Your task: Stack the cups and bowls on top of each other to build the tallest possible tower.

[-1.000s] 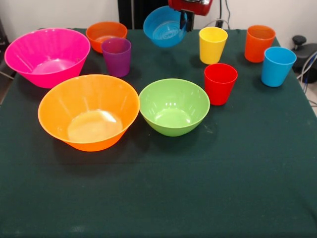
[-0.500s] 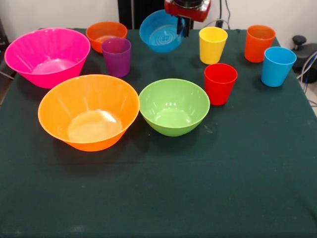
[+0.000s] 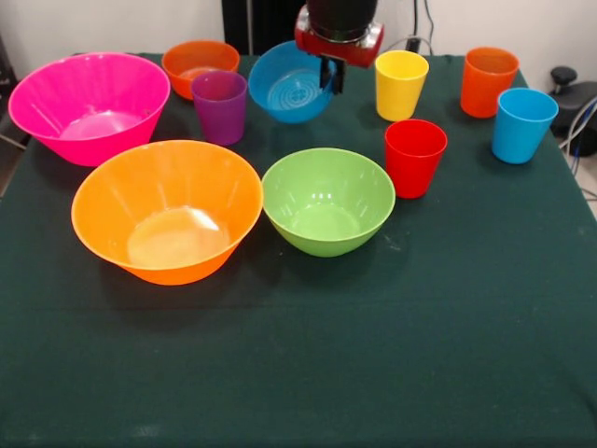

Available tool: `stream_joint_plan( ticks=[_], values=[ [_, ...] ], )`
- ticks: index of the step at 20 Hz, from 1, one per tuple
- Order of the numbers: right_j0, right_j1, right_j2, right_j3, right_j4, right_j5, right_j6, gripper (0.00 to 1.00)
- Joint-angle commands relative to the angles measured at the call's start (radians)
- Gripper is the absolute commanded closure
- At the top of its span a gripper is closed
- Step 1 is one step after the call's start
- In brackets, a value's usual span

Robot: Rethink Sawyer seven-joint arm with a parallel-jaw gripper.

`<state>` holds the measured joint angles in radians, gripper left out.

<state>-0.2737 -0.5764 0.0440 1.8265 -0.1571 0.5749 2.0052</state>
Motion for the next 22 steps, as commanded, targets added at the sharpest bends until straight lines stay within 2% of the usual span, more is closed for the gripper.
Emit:
stream_joint_plan(
  ticks=[1, 11, 14, 22],
  values=[
    [-0.018, 0.057, 0.112, -0.128, -0.067, 0.102, -0.118, 1.0],
    [-0.007, 0.072, 0.129, -0.235, -0.045, 0.225, -0.102, 1.0],
    [-0.012, 0.075, 0.134, -0.243, -0.045, 0.234, -0.098, 1.0],
    [-0.003, 0.134, 0.135, -0.375, -0.05, 0.305, -0.097, 1.0]
  ],
)
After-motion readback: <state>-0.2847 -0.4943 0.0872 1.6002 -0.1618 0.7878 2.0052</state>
